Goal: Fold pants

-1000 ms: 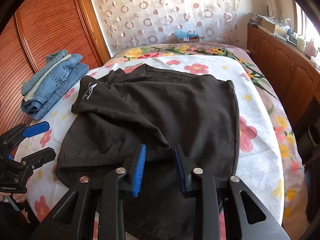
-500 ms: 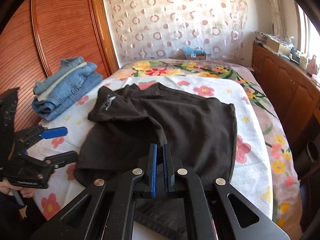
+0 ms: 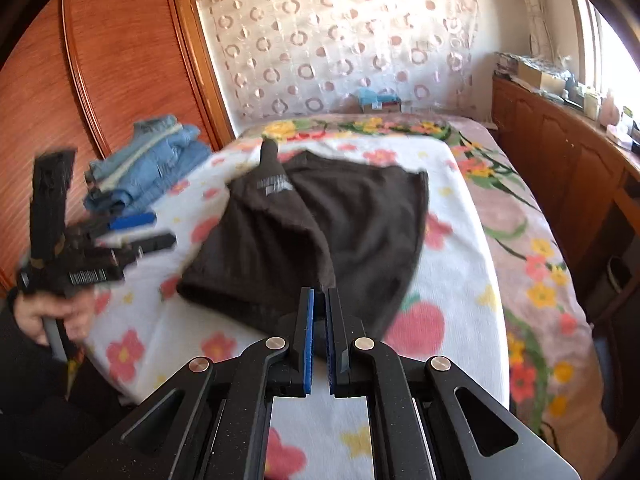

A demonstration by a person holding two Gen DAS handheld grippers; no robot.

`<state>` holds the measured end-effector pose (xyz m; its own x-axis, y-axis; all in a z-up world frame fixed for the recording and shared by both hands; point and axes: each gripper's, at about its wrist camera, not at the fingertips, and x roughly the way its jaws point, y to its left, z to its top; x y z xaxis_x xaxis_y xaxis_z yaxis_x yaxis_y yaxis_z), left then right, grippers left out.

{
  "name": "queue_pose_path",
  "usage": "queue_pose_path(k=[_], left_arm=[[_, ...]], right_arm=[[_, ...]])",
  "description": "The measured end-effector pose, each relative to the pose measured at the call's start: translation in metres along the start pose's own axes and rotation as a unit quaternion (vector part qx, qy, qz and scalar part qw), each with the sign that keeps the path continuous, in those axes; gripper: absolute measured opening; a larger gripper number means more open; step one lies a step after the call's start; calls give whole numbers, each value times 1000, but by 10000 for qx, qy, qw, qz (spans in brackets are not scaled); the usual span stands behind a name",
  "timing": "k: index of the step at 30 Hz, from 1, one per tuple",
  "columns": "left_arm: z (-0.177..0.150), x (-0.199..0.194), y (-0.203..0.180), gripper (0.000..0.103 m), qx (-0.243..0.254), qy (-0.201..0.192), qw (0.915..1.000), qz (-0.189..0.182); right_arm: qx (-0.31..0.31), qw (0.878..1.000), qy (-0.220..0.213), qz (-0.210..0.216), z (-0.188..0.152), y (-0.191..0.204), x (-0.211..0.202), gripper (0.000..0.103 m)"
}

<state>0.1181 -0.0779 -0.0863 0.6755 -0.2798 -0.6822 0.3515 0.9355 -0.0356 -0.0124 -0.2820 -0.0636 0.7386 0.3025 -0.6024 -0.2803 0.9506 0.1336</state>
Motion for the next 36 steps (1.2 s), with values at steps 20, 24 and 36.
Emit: queue_pose_path(k=[20, 24, 36], left_arm=[[-1, 3, -5, 79, 47, 58, 10000, -17], [-1, 2, -2, 79, 13, 39, 10000, -17], [9, -4, 18, 79, -125, -91, 9998, 141]], right_arm=[[196, 9996, 197, -81, -12, -13, 2, 11], [146, 9997, 107, -178, -8, -14, -1, 16], [-230, 9994, -240, -61, 33, 1, 19, 30]])
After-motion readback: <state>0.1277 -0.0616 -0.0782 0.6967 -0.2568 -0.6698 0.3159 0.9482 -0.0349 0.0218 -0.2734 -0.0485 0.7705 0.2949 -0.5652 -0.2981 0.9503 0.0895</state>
